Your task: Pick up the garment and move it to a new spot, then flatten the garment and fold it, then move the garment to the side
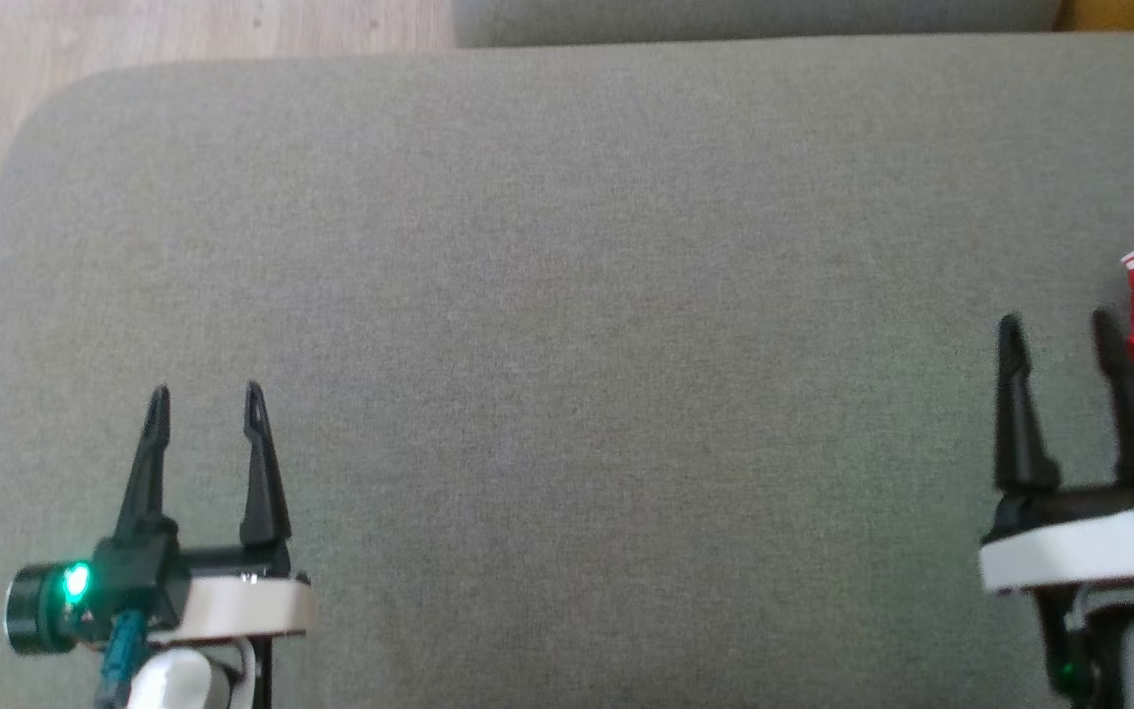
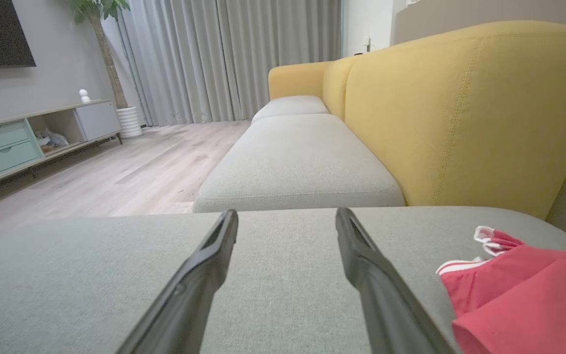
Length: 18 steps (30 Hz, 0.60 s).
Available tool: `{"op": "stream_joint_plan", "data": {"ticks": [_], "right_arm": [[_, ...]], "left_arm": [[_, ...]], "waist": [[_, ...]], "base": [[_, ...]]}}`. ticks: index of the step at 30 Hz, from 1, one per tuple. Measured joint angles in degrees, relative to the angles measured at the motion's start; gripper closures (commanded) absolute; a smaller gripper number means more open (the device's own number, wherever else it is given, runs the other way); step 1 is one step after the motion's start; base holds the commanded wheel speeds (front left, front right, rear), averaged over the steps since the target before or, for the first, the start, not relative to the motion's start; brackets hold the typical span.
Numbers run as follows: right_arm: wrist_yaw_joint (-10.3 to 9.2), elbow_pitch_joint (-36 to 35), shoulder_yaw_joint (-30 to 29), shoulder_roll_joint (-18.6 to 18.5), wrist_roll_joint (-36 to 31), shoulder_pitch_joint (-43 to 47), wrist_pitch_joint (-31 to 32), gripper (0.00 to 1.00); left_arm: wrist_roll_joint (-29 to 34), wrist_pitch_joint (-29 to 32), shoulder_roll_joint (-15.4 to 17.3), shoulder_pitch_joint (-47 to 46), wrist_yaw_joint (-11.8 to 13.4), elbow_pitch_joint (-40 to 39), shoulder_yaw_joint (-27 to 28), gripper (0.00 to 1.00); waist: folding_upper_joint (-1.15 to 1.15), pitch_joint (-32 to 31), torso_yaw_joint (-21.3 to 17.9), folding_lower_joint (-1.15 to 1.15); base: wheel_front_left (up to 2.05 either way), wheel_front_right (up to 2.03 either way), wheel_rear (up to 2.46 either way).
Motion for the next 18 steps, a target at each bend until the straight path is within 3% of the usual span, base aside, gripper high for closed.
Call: {"op": "stream_joint_plan", "data": {"ticks": [9, 18], "right_arm": [[0.0, 0.9, 4.2, 0.1, 0.2, 4.1, -0.8, 0.0], [0.0, 2.3, 6.6, 0.1, 0.3, 7.7, -0.9, 0.0]], "left_arm": [[1.8, 0.0, -0.1, 3.6, -3.0, 3.0, -0.4, 0.0], [1.7, 0.0, -0.6, 6.5, -3.5, 6.1, -0.4, 0.0]], "waist": [[0.0, -3.5, -0.7, 0.0], [0.0, -7.2, -1.5, 0.0]], "base": [[0.0, 0.0, 0.0], [0.0, 0.0, 0.0]]}}
